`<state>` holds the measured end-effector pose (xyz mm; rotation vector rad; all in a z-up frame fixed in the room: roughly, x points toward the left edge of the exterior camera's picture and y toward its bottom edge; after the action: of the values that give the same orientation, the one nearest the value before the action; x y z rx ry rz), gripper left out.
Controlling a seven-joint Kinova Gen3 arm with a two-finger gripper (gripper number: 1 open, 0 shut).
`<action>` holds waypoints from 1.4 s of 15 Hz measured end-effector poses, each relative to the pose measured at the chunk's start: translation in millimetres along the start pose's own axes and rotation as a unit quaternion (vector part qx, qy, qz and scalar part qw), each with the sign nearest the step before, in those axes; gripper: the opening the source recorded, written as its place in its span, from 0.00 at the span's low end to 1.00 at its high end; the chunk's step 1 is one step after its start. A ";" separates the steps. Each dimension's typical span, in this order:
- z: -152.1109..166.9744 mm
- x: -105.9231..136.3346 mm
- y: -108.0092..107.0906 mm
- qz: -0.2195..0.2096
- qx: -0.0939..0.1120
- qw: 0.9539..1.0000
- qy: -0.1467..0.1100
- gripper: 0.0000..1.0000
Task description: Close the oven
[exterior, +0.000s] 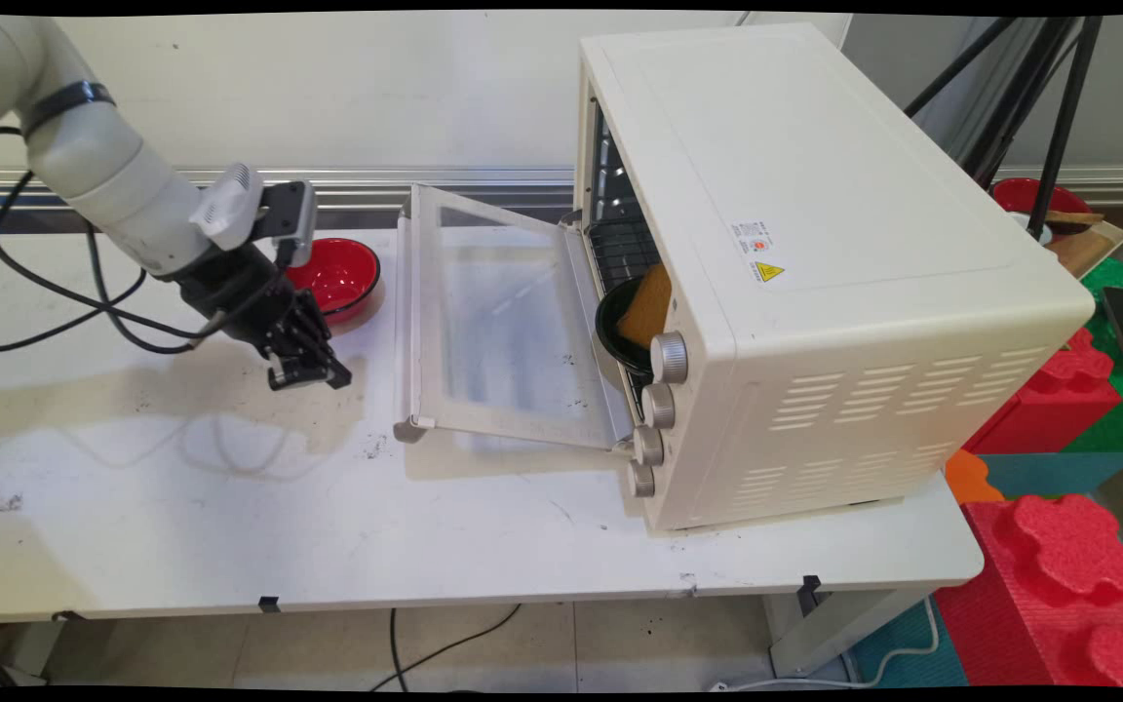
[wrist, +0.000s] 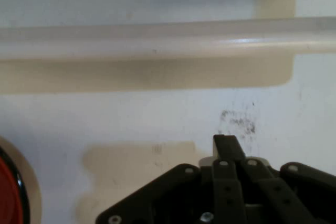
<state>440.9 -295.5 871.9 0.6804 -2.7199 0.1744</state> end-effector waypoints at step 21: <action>33.3 25.7 0.0 -0.019 0.015 0.996 0.086 0.00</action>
<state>410.0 -313.3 849.6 0.6914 -2.5427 0.2533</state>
